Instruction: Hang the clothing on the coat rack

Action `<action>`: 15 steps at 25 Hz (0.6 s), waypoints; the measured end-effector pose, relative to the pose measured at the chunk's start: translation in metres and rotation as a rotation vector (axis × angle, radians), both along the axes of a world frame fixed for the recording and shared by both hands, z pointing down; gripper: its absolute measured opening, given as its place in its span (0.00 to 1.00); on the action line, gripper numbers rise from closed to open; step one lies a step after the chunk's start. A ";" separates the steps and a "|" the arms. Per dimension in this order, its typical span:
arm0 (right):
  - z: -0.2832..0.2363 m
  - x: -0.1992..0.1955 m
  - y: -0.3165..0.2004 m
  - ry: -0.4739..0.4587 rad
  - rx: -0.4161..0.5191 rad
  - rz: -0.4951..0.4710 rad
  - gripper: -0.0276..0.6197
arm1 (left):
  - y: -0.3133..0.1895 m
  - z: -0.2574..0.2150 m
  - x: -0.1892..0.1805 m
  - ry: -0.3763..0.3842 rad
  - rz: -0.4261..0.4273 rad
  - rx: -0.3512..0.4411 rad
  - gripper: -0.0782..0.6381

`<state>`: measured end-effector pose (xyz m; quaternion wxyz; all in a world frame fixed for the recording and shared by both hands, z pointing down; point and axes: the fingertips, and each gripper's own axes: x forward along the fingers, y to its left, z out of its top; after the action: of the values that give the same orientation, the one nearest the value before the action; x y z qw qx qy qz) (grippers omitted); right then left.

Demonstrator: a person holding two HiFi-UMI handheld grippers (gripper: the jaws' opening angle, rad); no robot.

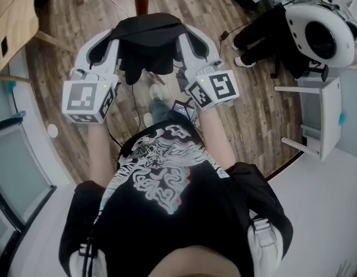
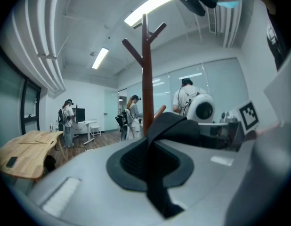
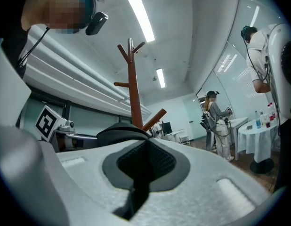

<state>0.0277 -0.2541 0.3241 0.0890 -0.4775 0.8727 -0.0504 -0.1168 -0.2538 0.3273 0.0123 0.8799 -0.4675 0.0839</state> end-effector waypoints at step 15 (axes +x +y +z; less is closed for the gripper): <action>0.016 0.005 -0.038 -0.002 -0.025 -0.020 0.05 | -0.033 0.019 0.001 -0.011 -0.021 -0.035 0.11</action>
<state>0.0324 -0.2924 0.3400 0.0833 -0.4696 0.8767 -0.0624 -0.1158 -0.2867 0.3465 0.0261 0.8742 -0.4751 0.0971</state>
